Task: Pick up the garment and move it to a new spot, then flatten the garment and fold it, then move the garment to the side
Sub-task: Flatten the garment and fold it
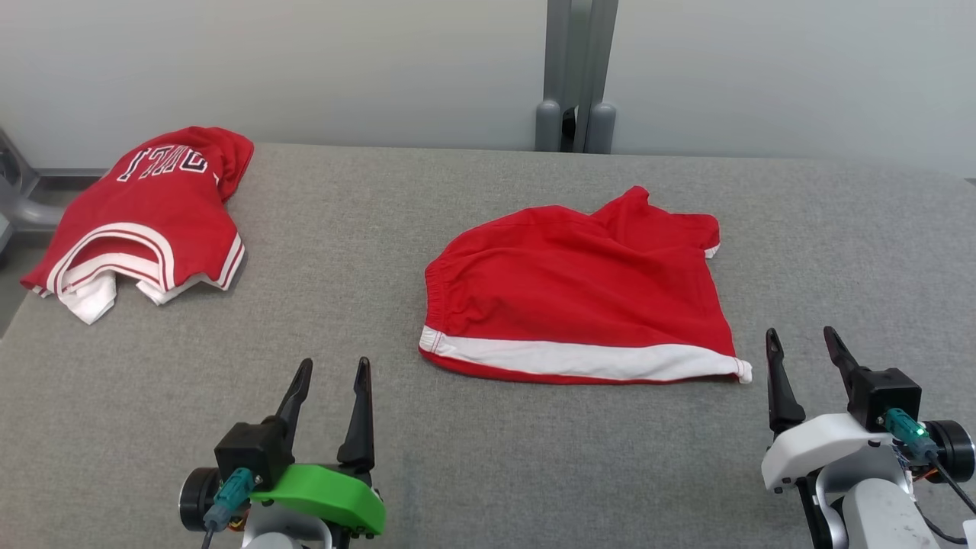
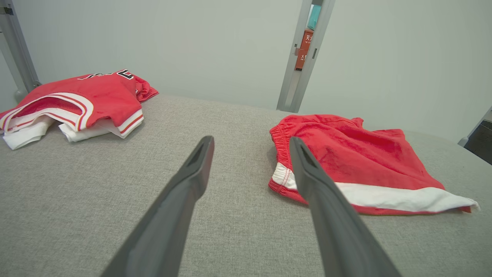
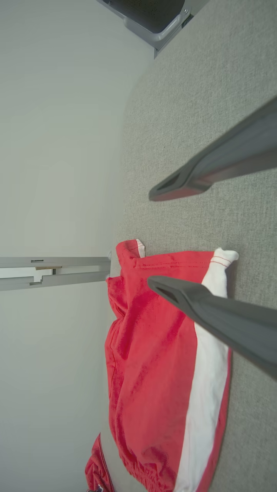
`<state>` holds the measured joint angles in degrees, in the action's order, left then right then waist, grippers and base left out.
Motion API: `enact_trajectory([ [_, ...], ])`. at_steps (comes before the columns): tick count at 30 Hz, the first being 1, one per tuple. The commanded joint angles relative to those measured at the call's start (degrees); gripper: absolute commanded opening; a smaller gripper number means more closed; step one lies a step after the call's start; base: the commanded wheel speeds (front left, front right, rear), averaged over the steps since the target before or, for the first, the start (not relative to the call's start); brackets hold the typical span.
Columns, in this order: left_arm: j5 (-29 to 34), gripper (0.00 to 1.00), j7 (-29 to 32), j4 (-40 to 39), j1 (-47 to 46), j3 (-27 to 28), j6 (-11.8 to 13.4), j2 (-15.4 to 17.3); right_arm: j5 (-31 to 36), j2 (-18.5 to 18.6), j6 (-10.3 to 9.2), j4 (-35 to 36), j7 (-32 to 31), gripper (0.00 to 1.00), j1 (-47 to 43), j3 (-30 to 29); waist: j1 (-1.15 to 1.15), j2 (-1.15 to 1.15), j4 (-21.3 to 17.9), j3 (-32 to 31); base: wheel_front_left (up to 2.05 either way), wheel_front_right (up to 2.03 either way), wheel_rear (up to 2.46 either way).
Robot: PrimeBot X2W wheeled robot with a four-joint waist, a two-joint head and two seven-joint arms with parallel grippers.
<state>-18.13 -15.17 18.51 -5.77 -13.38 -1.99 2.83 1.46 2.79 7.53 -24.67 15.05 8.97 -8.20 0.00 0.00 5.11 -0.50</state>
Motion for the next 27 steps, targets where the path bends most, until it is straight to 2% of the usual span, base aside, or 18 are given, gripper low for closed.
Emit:
enact_trajectory([
  [1,-0.29,1.00,0.03,0.06,0.65,-0.12,0.12,0.11,-0.62,0.18,-0.08,1.12,0.18,1.00,-1.14,0.48,0.00,0.00,-0.48,-0.94,0.00,0.00,0.00],
  [16,-0.20,1.00,0.03,0.41,0.81,0.54,0.44,0.11,-7.57,0.20,-0.08,6.21,0.19,1.00,-6.24,2.83,0.00,0.00,0.23,-2.12,0.00,0.00,0.00],
  [27,-0.15,1.00,0.03,-0.30,0.87,0.77,0.41,0.11,-6.88,0.20,-0.08,6.52,0.01,1.00,-6.31,3.44,0.00,0.00,-0.43,-1.55,0.00,0.00,0.00],
])
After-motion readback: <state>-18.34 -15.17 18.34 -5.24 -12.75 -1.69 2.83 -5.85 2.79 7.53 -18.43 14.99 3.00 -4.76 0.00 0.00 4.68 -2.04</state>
